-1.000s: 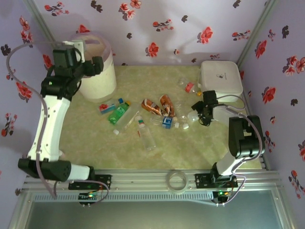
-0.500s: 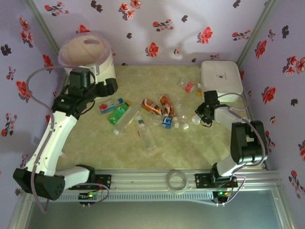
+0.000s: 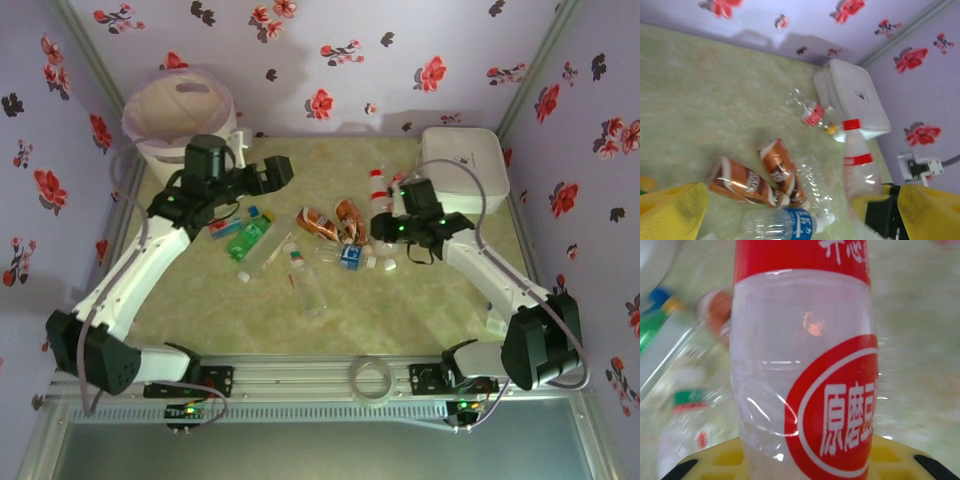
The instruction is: Put the plastic bottles in the bin
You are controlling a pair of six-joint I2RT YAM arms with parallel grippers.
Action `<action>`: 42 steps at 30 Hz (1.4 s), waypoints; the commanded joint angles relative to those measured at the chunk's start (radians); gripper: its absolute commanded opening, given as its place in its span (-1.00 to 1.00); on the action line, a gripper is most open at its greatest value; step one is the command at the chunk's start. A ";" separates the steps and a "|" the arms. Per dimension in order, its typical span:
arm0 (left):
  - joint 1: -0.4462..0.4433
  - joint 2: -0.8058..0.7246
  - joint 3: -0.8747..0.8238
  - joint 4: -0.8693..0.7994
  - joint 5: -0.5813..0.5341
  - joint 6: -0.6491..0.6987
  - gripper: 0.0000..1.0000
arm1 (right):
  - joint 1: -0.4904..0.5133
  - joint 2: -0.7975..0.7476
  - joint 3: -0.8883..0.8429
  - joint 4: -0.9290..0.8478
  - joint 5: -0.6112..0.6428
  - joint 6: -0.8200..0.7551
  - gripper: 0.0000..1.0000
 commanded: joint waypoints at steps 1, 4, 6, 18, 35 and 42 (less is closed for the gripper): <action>-0.032 0.033 -0.029 0.148 0.089 -0.064 0.99 | 0.045 -0.031 -0.011 0.090 -0.122 -0.139 -0.29; -0.049 0.047 -0.065 0.213 0.091 -0.091 0.99 | 0.067 -0.030 -0.034 0.198 -0.200 -0.105 -0.28; -0.055 0.058 -0.107 0.280 0.100 -0.138 0.99 | 0.085 -0.029 -0.043 0.250 -0.220 -0.100 -0.28; -0.106 0.197 -0.160 0.483 0.148 -0.302 0.88 | 0.149 0.022 -0.027 0.324 -0.212 -0.088 -0.28; -0.116 0.250 -0.170 0.577 0.192 -0.381 -0.26 | 0.178 0.079 -0.005 0.345 -0.163 -0.083 -0.23; -0.108 0.256 -0.175 0.587 0.190 -0.393 -0.44 | 0.178 0.064 -0.010 0.341 -0.159 -0.089 0.17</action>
